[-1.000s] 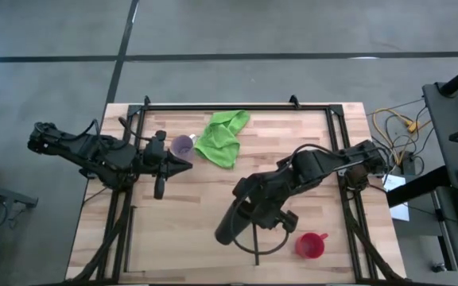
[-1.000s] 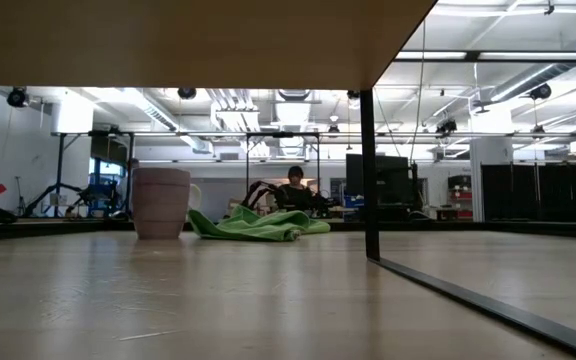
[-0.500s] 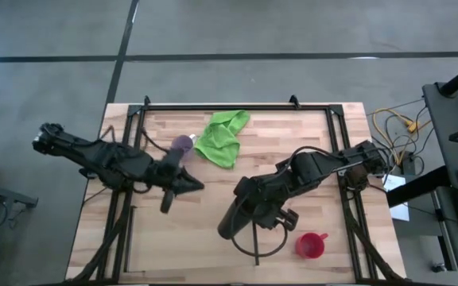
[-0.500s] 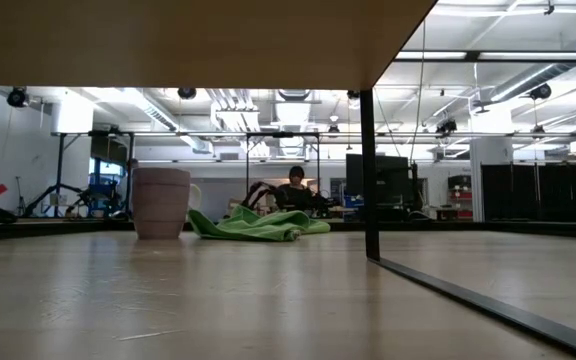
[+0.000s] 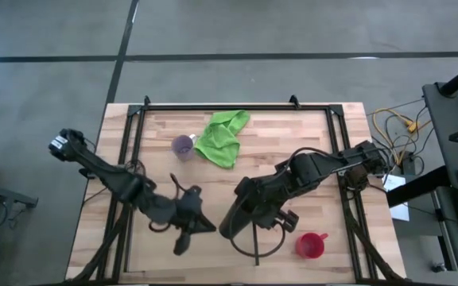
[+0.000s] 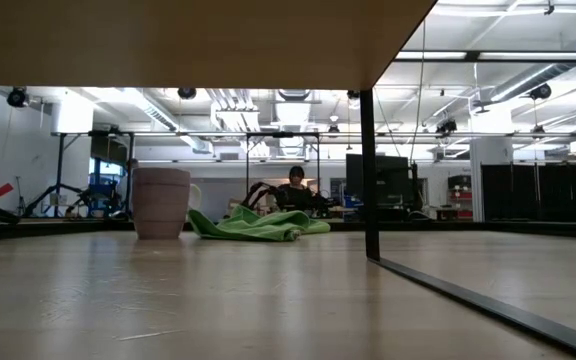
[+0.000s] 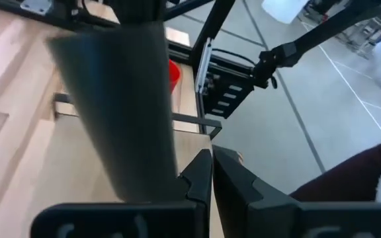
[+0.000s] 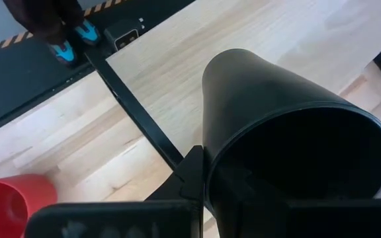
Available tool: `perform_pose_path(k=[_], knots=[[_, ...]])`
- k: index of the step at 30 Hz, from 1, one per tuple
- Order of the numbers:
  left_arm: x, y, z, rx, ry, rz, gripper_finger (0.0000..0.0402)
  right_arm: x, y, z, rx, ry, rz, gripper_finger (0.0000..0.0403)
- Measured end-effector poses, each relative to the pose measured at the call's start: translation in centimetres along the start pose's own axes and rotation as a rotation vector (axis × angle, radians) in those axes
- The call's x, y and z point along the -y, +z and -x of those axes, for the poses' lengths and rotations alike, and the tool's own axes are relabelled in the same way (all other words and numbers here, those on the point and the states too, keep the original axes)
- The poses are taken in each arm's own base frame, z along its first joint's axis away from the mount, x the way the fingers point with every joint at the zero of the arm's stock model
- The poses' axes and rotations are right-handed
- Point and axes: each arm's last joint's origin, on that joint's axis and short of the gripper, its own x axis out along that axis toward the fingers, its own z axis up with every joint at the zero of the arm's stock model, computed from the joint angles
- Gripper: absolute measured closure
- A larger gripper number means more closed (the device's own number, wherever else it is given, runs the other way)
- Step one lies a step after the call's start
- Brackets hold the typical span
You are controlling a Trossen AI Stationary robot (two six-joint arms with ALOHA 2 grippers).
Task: Stack small to large cups/mugs on shelf
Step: Put the black cup on the shelf
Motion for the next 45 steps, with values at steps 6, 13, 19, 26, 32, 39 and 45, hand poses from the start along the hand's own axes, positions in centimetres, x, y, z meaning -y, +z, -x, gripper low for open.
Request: perform_pose_path(k=[6, 13, 19, 26, 32, 39, 45], knots=[[0.0, -1.6, -2.9, -0.044, 0.046, 0.000, 0.0402, 0.1, 0.1, 0.0, 0.011, -0.007, -0.040, 0.0394], [0.0, -1.9, -3.8, -0.037, 0.064, -0.002, 0.0402, -0.1, 0.3, -0.1, 0.018, -0.007, -0.102, 0.0394], [-0.1, -1.9, -3.8, -0.025, 0.089, -0.004, 0.0402, -0.3, 0.8, -0.1, 0.046, -0.016, -0.097, 0.0394], [-0.1, -2.0, -4.0, -0.027, 0.094, -0.005, 0.0402, -0.3, 0.9, -0.2, 0.057, -0.019, -0.143, 0.0394], [-0.2, -2.1, -4.0, -0.027, 0.095, -0.006, 0.0402, -0.2, 1.1, -0.2, 0.064, -0.048, -0.146, 0.0394], [-0.3, -2.3, -4.1, -0.033, 0.101, -0.007, 0.0402, -0.1, 1.2, -0.2, 0.073, -0.059, -0.173, 0.0393], [-0.4, -2.5, -4.1, -0.038, 0.105, -0.009, 0.0402, -0.1, 1.2, -0.2, 0.077, -0.059, -0.188, 0.0393]])
